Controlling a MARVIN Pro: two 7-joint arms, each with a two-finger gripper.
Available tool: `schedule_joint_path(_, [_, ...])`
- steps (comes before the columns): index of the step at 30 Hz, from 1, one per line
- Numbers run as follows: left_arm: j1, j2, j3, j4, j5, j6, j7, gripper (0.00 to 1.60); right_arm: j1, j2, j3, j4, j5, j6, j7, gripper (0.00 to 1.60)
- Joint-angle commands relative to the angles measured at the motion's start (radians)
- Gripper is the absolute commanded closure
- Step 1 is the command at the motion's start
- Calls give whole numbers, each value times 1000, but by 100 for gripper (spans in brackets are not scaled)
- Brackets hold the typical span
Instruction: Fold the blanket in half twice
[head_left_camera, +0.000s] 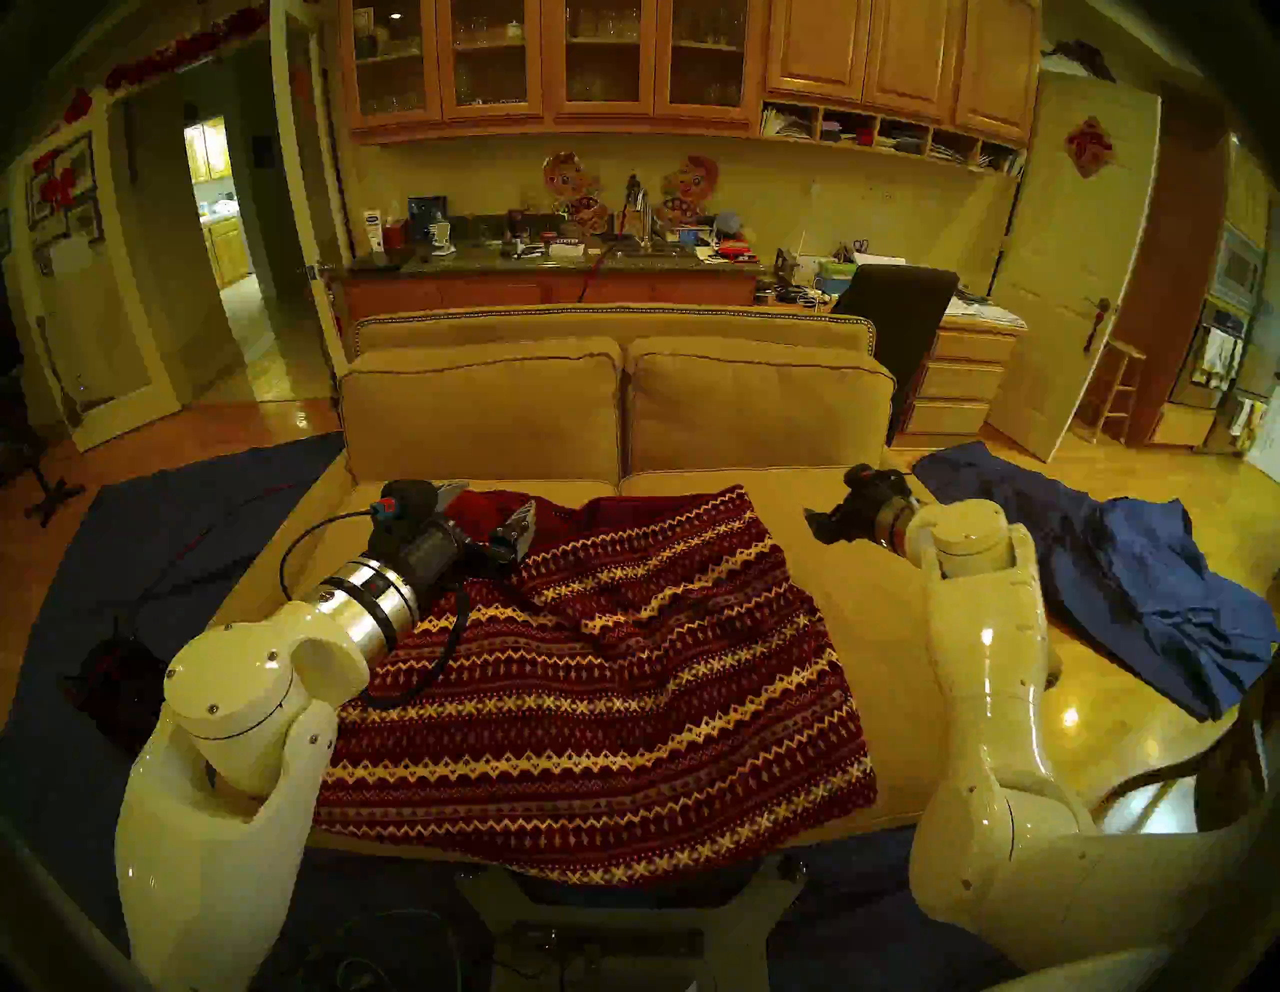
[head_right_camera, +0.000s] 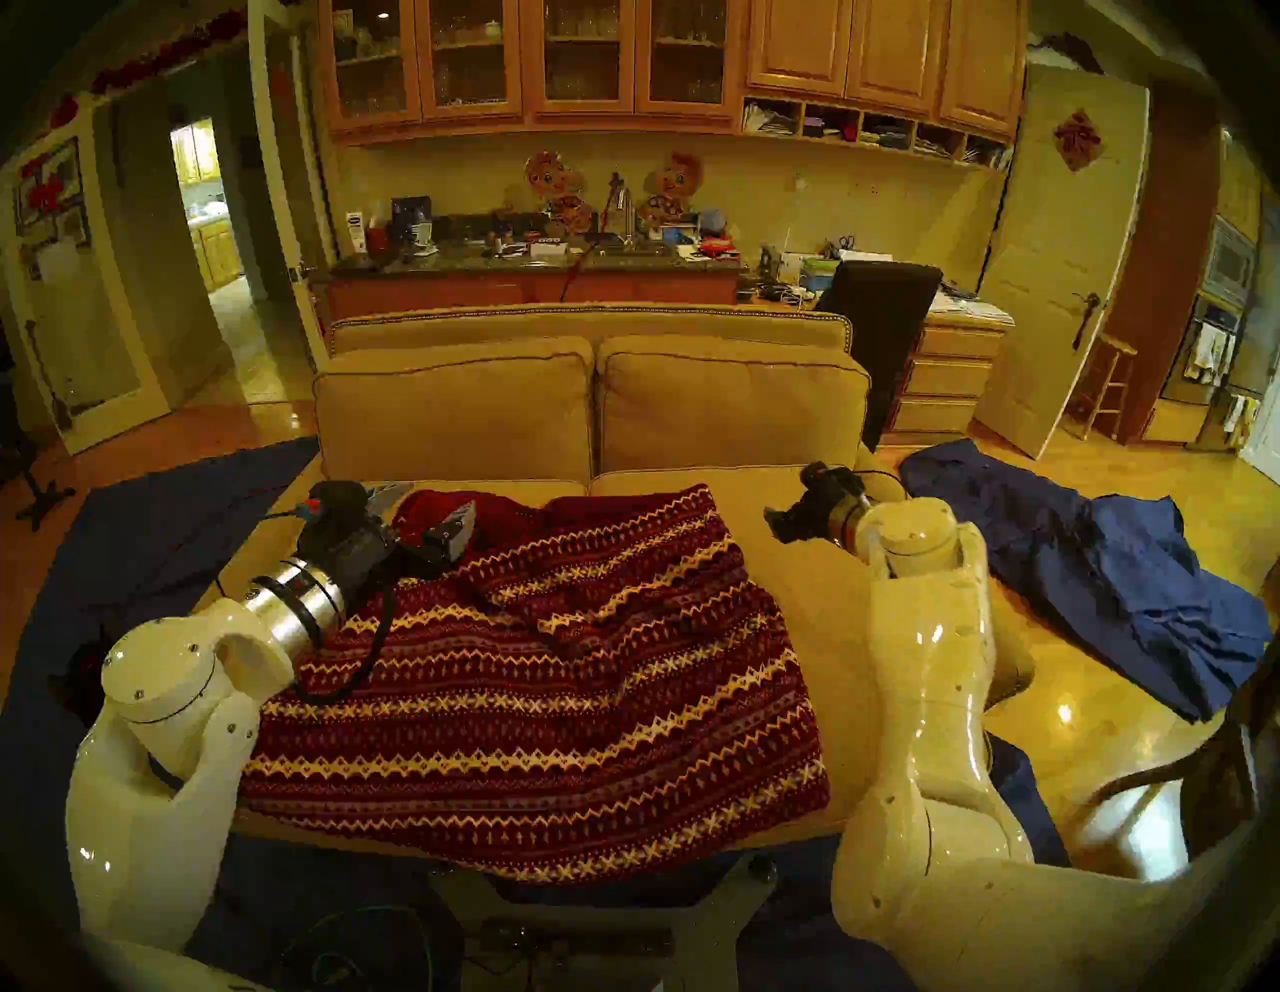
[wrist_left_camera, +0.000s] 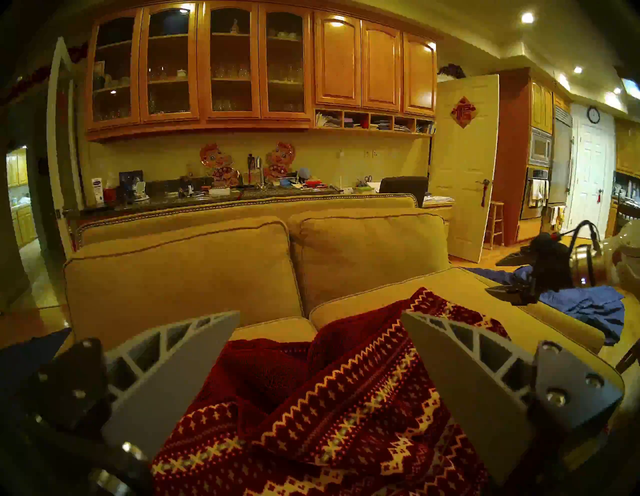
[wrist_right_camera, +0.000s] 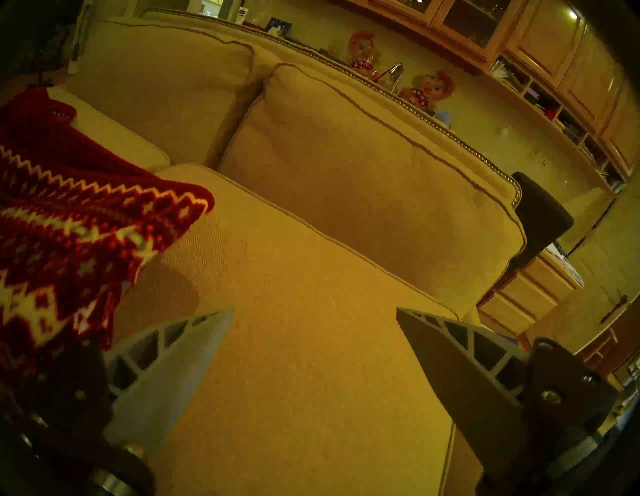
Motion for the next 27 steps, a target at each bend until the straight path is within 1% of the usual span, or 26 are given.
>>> schedule_joint_path(1, [-4, 0, -1, -6, 0, -2, 0, 0, -70, 63, 82, -116, 64, -22, 99, 0])
schedule_joint_path(3, [-4, 0, -1, -6, 0, -2, 0, 0, -102, 69, 109, -158, 84, -25, 143, 0])
schedule_joint_path(4, [-4, 0, -1, -6, 0, -2, 0, 0, -107, 74, 119, -150, 92, -27, 158, 0])
schedule_joint_path(6, [-4, 0, -1, -6, 0, -2, 0, 0, -144, 74, 143, -200, 113, -28, 206, 0])
schedule_joint_path(7, [-4, 0, -1, -6, 0, -2, 0, 0, -156, 76, 152, -200, 122, -29, 219, 0])
schedule_joint_path(10, [-4, 0, -1, -6, 0, -2, 0, 0, -208, 70, 177, -249, 151, -39, 281, 0])
schedule_joint_path(13, [-4, 0, -1, -6, 0, -2, 0, 0, -241, 48, 203, -288, 176, -42, 333, 0])
schedule_joint_path(14, [-4, 0, -1, -6, 0, -2, 0, 0, -264, 41, 210, -309, 186, -45, 362, 0])
schedule_joint_path(15, [-4, 0, -1, -6, 0, -2, 0, 0, -267, 29, 222, -312, 194, -43, 371, 0])
schedule_joint_path(17, [-4, 0, -1, -6, 0, -2, 0, 0, -310, 14, 235, -343, 216, -42, 427, 0])
schedule_joint_path(18, [-4, 0, -1, -6, 0, -2, 0, 0, -305, 3, 245, -347, 222, -43, 426, 0])
schedule_joint_path(20, [-4, 0, -1, -7, 0, -2, 0, 0, -341, -12, 258, -388, 248, -46, 477, 0])
schedule_joint_path(22, [-4, 0, -1, -7, 0, -2, 0, 0, -360, -24, 272, -410, 271, -49, 507, 0])
schedule_joint_path(23, [-4, 0, -1, -7, 0, -2, 0, 0, -398, -31, 282, -449, 293, -48, 552, 0])
schedule_joint_path(24, [-4, 0, -1, -7, 0, -2, 0, 0, -379, -37, 291, -430, 304, -53, 538, 0])
schedule_joint_path(25, [-4, 0, -1, -7, 0, -2, 0, 0, -406, -40, 297, -458, 323, -53, 571, 0])
schedule_joint_path(27, [-4, 1, -1, -8, 0, -2, 0, 0, -436, -45, 307, -488, 358, -60, 610, 0])
